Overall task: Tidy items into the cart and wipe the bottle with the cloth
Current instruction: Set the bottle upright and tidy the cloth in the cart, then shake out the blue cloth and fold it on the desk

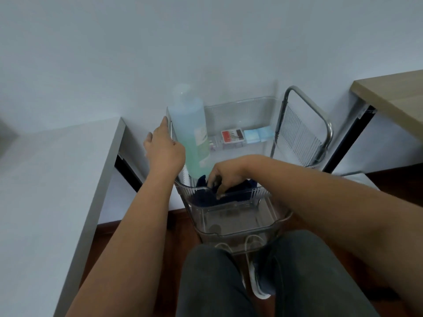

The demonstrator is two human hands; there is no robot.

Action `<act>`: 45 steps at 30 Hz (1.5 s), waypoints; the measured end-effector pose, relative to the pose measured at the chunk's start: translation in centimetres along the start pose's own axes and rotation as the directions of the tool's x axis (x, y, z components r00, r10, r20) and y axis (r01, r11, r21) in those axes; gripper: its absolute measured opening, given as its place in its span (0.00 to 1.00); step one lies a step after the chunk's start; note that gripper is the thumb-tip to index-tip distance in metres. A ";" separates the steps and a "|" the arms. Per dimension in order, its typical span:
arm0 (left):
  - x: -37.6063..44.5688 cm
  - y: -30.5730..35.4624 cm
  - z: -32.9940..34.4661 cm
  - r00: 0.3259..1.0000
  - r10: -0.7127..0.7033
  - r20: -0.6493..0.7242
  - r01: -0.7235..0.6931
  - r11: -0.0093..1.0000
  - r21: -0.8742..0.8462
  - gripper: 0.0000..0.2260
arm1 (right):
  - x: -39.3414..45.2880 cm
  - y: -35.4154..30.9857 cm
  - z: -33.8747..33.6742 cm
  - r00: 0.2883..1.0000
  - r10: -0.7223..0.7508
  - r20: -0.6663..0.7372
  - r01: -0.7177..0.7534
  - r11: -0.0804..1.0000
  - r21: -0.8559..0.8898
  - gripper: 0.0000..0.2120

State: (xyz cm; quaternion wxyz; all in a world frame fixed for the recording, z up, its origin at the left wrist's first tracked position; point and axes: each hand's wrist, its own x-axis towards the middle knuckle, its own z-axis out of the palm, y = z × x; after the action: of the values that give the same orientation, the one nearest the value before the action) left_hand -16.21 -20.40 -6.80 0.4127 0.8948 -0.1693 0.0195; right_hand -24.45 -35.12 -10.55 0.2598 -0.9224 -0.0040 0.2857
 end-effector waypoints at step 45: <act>-9.8 8.2 -17.5 0.833 0.547 0.084 -0.487 0.796 -0.359 0.07 | -16.9 -9.6 -6.2 0.454 -0.382 -0.805 0.633 0.774 -0.010 0.06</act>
State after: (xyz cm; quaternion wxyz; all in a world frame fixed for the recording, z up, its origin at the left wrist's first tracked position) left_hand -26.27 -9.48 9.03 0.5148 0.7319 -0.4459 0.0215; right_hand -33.96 -32.44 7.30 0.4420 -0.8571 -0.1295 -0.2309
